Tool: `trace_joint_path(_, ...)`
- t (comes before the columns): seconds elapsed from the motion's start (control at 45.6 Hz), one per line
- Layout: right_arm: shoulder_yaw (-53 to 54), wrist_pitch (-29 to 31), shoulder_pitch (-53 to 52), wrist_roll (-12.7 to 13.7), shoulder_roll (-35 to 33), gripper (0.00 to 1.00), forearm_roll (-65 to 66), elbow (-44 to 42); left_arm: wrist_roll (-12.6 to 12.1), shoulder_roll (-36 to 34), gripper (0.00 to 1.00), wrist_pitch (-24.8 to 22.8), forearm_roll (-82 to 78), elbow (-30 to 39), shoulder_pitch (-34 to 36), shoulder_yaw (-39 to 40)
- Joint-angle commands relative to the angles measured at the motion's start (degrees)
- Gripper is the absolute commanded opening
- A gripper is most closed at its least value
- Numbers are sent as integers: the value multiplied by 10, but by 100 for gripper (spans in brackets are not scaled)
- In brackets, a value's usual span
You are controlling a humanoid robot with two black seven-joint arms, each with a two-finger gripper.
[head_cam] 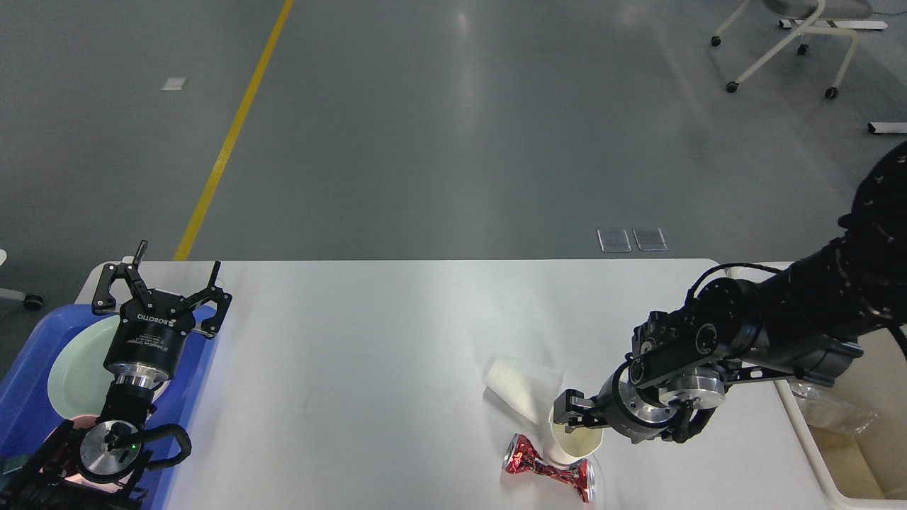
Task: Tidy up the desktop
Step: 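Lower the right gripper and grasp the white paper cup, then lift the paper cup and carry it into the white bin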
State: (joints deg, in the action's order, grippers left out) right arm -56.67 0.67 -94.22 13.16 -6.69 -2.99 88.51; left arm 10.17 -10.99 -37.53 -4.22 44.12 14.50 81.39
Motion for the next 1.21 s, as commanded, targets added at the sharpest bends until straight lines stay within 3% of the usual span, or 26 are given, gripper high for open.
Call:
trace_joint_path(0.0, 2, -7, 17, -1, 5, 90, -8, -14, -1, 0, 96, 0, 0, 0, 0, 0)
trace_joint_path(0.263, 8, -7, 87, -1, 9, 78, -11, -93, -1, 0, 96, 0, 0, 0, 0, 0)
trace_joint_path(0.57, 7, -5, 93, -2, 9, 0, -19, -98, 0, 0, 96, 0, 0, 0, 0, 0)
trace_joint_path(1.183, 7, -8, 74, -4, -2, 0, -62, -91, 0, 0, 96, 0, 0, 0, 0, 0)
